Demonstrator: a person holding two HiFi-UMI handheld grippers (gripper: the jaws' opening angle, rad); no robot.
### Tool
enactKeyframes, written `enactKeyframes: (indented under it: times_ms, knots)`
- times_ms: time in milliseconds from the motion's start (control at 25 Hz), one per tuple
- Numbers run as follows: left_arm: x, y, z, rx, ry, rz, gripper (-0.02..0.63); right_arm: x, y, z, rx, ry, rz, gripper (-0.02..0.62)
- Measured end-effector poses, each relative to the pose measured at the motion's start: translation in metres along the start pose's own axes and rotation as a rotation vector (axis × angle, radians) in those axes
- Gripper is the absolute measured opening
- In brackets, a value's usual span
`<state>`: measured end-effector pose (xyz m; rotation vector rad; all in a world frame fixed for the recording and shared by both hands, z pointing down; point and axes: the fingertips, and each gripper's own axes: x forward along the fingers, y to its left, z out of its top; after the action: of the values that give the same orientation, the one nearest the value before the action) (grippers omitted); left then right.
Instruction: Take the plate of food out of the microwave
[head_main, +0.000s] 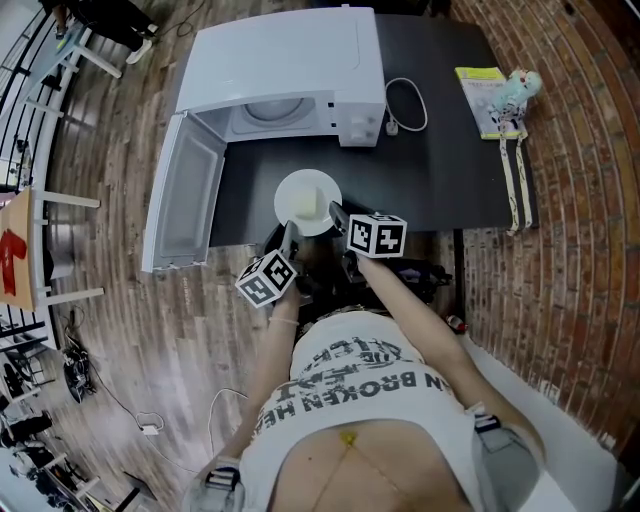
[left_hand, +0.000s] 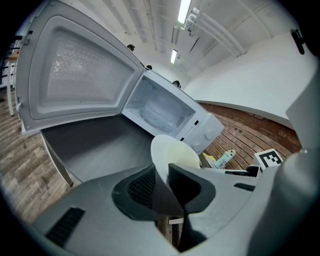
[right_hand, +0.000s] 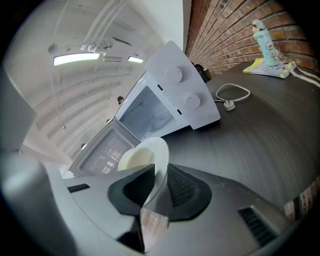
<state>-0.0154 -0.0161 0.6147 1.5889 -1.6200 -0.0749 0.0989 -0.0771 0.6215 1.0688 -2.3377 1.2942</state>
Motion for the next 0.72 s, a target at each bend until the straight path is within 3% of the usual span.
enactKeyframes:
  times_ms: [720]
  knots:
    - [0.0045, 0.0027, 0.0, -0.009, 0.01, 0.009, 0.085, 0.0042, -0.0003, 0.004, -0.005, 0.005, 0.004, 0.075]
